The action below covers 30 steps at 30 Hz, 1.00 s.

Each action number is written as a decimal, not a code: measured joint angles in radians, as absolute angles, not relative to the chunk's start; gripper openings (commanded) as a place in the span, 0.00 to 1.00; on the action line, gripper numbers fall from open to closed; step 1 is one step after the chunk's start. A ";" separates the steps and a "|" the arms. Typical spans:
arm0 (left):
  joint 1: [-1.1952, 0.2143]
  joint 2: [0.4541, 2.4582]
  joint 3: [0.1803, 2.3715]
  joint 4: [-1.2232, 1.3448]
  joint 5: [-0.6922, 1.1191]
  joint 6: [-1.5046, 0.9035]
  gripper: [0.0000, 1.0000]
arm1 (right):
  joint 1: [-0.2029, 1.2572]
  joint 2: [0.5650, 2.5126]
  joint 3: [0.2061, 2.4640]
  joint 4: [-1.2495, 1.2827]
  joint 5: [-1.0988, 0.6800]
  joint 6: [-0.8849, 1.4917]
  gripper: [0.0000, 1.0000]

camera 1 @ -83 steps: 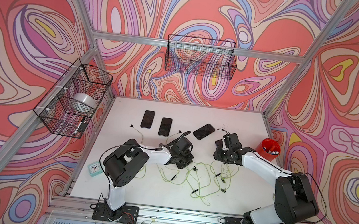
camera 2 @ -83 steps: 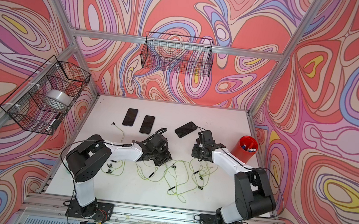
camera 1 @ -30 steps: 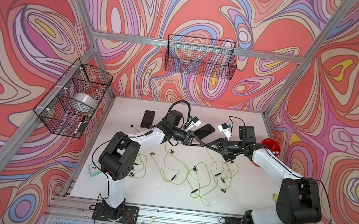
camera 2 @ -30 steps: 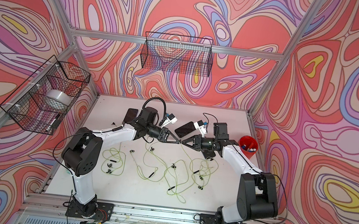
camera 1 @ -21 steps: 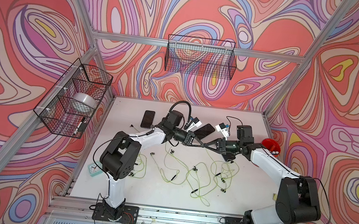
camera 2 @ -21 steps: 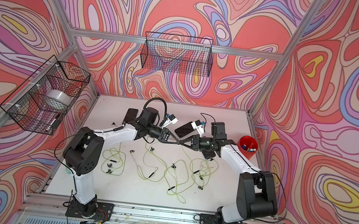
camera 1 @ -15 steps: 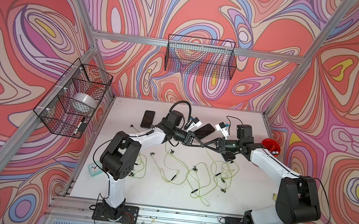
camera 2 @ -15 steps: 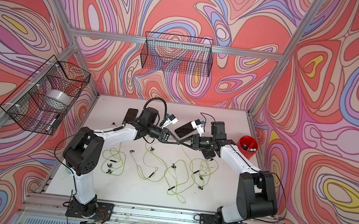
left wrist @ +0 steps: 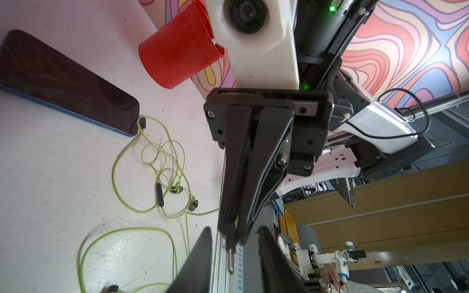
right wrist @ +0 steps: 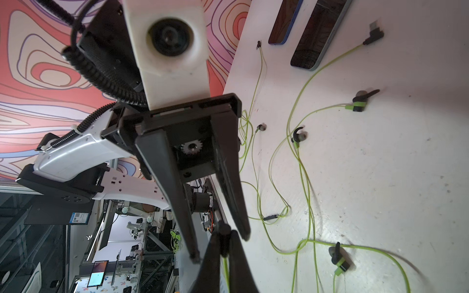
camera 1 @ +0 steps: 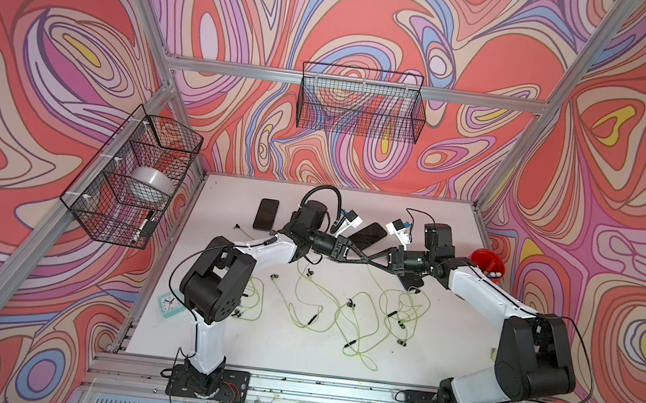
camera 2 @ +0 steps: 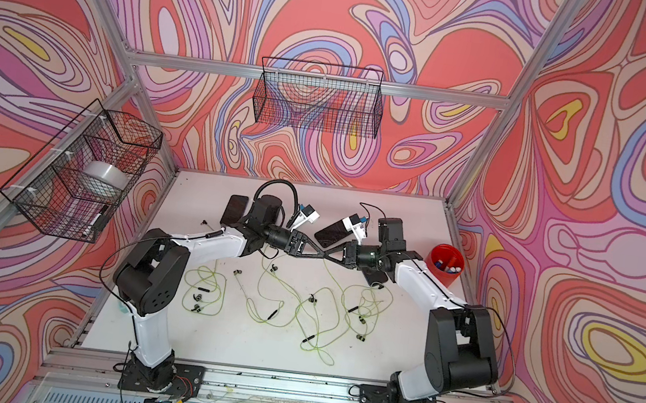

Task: Plug wired earphones into phones
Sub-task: Pick up the wired earphone from the center of the board.

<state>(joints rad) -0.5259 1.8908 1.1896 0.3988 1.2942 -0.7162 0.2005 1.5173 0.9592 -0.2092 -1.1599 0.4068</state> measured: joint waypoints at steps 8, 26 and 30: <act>-0.498 1.948 1.108 0.885 1.297 -1.061 0.29 | 0.204 1.515 0.953 -0.198 -1.149 0.410 0.04; -0.491 1.909 1.076 0.728 1.263 -0.929 0.24 | 0.189 1.475 0.949 -0.194 -1.095 0.429 0.02; -0.492 1.879 1.077 0.635 1.254 -0.857 0.22 | 0.189 1.475 0.949 -0.194 -1.091 0.432 0.02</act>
<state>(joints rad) -0.4915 1.8786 1.0775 0.6350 1.2545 -0.8566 0.1890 1.4754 0.9485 -0.1940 -1.0912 0.4316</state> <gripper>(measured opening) 0.229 0.069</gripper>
